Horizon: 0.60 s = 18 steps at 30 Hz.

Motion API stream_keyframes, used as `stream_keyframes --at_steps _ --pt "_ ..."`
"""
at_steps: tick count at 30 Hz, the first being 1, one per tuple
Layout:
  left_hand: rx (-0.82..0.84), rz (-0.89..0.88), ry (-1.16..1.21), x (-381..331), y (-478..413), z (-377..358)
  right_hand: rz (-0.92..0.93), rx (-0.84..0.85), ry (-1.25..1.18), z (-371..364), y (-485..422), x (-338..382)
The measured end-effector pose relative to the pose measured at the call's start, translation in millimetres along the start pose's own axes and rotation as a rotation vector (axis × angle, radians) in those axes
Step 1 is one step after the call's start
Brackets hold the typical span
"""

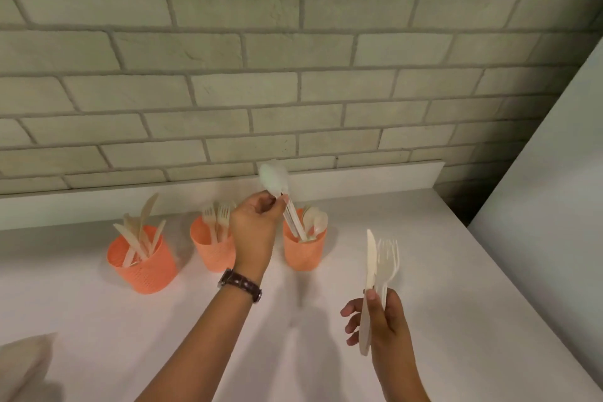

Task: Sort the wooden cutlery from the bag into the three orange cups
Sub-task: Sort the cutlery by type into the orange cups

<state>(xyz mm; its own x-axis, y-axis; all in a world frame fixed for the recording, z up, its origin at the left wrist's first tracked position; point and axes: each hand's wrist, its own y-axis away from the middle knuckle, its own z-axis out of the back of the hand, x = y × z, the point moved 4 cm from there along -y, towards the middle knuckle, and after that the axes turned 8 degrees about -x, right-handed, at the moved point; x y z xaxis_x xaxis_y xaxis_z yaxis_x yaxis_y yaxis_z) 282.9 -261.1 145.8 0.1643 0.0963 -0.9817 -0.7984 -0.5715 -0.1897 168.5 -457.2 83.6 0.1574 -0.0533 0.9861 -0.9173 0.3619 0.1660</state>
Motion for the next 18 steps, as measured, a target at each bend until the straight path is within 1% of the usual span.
stream_keyframes --at_steps 4,6,8,11,12,15,18 --pt "-0.047 -0.081 -0.089 14 -14 -32 0.062 -0.008 0.077 14 -14 7" --pt "-0.055 -0.082 -0.15 28 -16 -39 0.066 0.005 0.082 16 -19 10" --pt "-0.01 -0.052 -0.208 44 -14 -43 0.06 0.02 0.074 16 -24 9" --pt "0.112 0.033 -0.325 68 -8 -44 0.054 0.07 0.086 13 -30 8" --pt "0.124 0.059 -0.354 73 -7 -41 0.043 0.091 0.071 13 -30 9" --pt "0.087 0.095 -0.403 74 -2 -28 -0.021 0.16 -0.035 8 -30 14" --pt "0.036 0.035 -0.378 56 14 -8 -0.053 0.244 -0.06 0 -25 20"
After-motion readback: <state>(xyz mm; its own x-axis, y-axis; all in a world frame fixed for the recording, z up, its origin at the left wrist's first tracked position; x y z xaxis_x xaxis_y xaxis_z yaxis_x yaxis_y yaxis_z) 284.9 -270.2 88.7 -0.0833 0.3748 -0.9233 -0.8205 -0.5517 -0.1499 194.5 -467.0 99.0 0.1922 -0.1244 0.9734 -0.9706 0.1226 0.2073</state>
